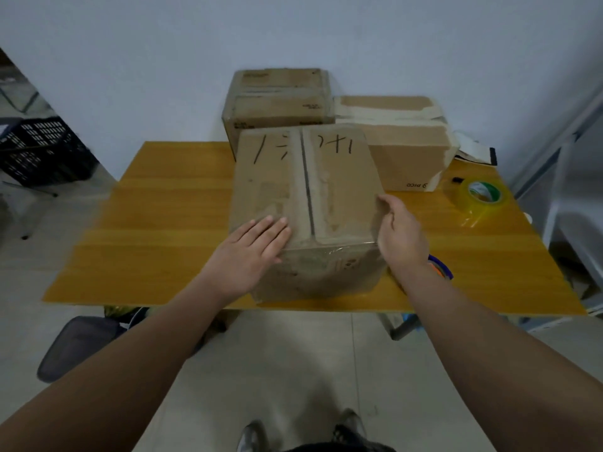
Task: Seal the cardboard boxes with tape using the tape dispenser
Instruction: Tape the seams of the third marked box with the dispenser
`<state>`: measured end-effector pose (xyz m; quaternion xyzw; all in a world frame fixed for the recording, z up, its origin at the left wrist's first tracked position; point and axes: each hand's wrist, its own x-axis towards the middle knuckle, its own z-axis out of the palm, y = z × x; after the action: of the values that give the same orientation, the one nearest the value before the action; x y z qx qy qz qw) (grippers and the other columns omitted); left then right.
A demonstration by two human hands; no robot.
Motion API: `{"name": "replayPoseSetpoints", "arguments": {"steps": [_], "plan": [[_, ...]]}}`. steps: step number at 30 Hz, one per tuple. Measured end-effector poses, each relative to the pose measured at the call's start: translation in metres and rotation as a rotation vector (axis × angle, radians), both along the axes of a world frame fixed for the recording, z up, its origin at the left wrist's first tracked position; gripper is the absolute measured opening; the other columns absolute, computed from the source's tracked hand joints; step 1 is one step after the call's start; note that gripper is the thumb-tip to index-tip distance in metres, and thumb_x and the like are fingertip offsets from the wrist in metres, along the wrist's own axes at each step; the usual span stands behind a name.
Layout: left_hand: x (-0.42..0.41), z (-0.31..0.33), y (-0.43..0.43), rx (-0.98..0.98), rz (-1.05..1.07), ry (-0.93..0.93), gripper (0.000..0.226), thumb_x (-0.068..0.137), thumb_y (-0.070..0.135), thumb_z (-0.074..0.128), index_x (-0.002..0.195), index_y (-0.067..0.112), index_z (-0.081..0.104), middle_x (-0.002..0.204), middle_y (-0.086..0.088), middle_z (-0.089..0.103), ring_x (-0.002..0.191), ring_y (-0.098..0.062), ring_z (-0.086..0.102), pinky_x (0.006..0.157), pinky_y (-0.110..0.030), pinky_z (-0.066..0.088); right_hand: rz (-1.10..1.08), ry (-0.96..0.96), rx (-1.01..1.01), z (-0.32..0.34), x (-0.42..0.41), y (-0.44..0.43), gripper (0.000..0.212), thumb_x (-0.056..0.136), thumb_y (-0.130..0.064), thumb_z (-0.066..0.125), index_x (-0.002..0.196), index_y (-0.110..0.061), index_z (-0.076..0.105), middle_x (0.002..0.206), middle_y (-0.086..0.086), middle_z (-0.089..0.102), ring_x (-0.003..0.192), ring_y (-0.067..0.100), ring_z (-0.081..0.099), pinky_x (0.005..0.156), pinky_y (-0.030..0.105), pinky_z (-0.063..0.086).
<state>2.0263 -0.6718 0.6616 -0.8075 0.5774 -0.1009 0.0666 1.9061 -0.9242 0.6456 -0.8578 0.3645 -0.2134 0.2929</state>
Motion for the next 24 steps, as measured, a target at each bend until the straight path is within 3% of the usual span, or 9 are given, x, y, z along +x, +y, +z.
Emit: {"name": "replayPoseSetpoints", "arguments": {"steps": [3,5,8,11,13,16,20,22,24], "plan": [[0.018,0.0,0.036,-0.03,-0.034,0.022,0.05,0.101,0.031,0.017,0.139,0.006,0.038,0.143,-0.013,0.043,0.131,-0.031,0.041,0.105,-0.048,0.035,-0.073,0.116,-0.077,0.005,0.001,0.003,0.04,0.098,-0.022,0.029,0.136,-0.032,0.04,0.096,0.002,0.061,0.072,0.019,0.052,0.052,0.028,0.032],[0.034,0.003,0.051,-0.027,-0.109,0.108,0.051,0.099,0.035,0.026,0.143,0.01,0.031,0.148,-0.01,0.035,0.136,-0.029,0.032,0.109,-0.046,0.029,-0.124,0.198,-0.094,0.012,0.004,0.009,0.039,0.099,-0.021,0.028,0.137,-0.025,0.037,0.096,0.007,0.059,0.074,0.025,0.052,0.055,0.031,0.035],[0.067,0.011,0.058,0.107,-0.238,0.166,0.066,0.096,0.042,0.039,0.147,0.028,0.0,0.155,0.005,0.005,0.142,-0.013,0.004,0.116,-0.032,0.008,-0.22,0.241,-0.047,0.026,0.008,0.029,0.044,0.099,-0.015,0.034,0.142,-0.015,0.03,0.128,0.02,0.048,0.11,0.036,0.049,0.08,0.044,0.042],[0.091,0.019,0.045,0.197,-0.267,-0.018,0.086,0.096,0.031,0.05,0.139,0.036,-0.024,0.155,0.008,-0.012,0.141,-0.008,-0.009,0.113,-0.03,-0.008,-0.287,0.198,-0.044,0.034,0.01,0.072,0.062,0.097,-0.022,0.045,0.15,-0.014,0.013,0.154,0.022,0.011,0.14,0.036,0.016,0.112,0.043,0.021],[0.096,0.023,0.033,0.213,-0.278,-0.026,0.078,0.096,0.032,0.048,0.141,0.037,-0.016,0.157,0.005,-0.004,0.143,-0.01,-0.006,0.111,-0.03,-0.012,-0.306,0.16,0.073,0.034,0.016,0.11,0.082,0.095,-0.031,0.051,0.15,-0.011,-0.006,0.156,0.021,-0.013,0.144,0.035,-0.006,0.115,0.039,0.002],[0.08,0.028,0.031,0.189,-0.375,0.037,0.064,0.095,0.039,0.047,0.148,0.03,0.012,0.156,0.006,0.014,0.143,-0.01,0.001,0.109,-0.027,-0.017,-0.263,0.04,0.27,0.029,0.028,0.16,0.088,0.096,-0.032,0.049,0.146,-0.002,-0.016,0.154,0.018,-0.022,0.142,0.03,-0.019,0.11,0.031,-0.009],[0.028,0.021,0.058,-0.079,-0.565,0.111,0.059,0.075,0.048,0.071,0.123,0.014,0.062,0.131,-0.002,0.058,0.126,-0.021,0.049,0.109,-0.042,0.029,-0.278,-0.099,0.279,0.018,0.022,0.195,0.072,0.1,-0.021,0.041,0.148,-0.001,-0.009,0.156,0.016,-0.017,0.144,0.026,-0.008,0.111,0.022,-0.002],[0.009,0.014,0.064,-0.175,-0.495,0.195,0.058,0.072,0.054,0.071,0.116,0.015,0.067,0.126,-0.001,0.061,0.12,-0.02,0.055,0.102,-0.04,0.039,-0.251,-0.151,0.294,0.016,0.012,0.199,0.066,0.1,-0.015,0.04,0.15,-0.005,-0.002,0.159,0.012,-0.006,0.145,0.022,0.002,0.107,0.015,0.0],[-0.003,0.01,0.059,-0.2,-0.381,0.264,0.058,0.073,0.054,0.068,0.118,0.018,0.063,0.13,0.0,0.058,0.12,-0.02,0.052,0.099,-0.035,0.038,-0.183,-0.124,0.282,0.016,0.005,0.201,0.061,0.099,-0.015,0.041,0.151,-0.009,0.009,0.159,0.008,0.01,0.145,0.02,0.011,0.114,0.023,0.007]]}}
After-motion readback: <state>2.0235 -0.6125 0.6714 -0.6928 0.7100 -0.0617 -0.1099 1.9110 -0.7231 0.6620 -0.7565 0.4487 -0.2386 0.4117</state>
